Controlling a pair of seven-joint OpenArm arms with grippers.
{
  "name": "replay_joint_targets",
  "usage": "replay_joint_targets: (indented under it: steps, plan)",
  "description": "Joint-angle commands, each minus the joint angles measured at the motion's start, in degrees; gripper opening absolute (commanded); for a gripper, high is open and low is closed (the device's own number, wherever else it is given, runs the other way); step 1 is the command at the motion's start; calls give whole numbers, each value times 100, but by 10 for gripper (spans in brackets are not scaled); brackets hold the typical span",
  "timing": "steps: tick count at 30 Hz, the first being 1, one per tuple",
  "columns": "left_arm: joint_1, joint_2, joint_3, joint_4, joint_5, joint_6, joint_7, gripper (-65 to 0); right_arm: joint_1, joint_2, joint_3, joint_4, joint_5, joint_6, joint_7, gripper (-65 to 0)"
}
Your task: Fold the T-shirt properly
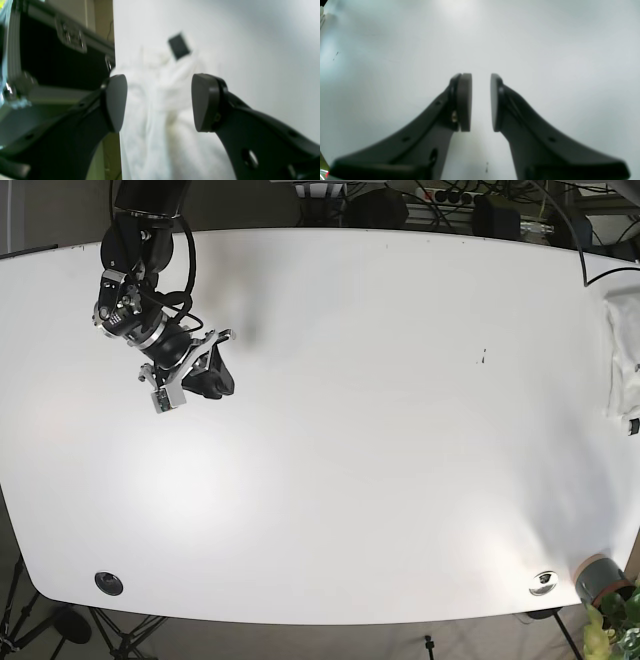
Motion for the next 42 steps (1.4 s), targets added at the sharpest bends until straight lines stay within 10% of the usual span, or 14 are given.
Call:
replay_joint_targets:
  steps: [1, 14, 28, 42]
  plan:
    - [-62, -235, -81, 226, -85, 56, 86, -276, 59, 63, 19, 132, 105, 43, 159, -534]
    - [202, 952, -943, 1334, -33, 118, 122, -314, 262, 309, -7, 132, -519, 34, 713, -534]
    - [712, 4064, -1971, 3848, 2385, 118, 122, -404, 209, 344, 19, -97, -2471, 34, 2990, -534]
    - [1459, 5884, -1962, 4841, 2543, 126, 122, -406, -354, 459, 248, -527, -2603, 25, 4027, -534]
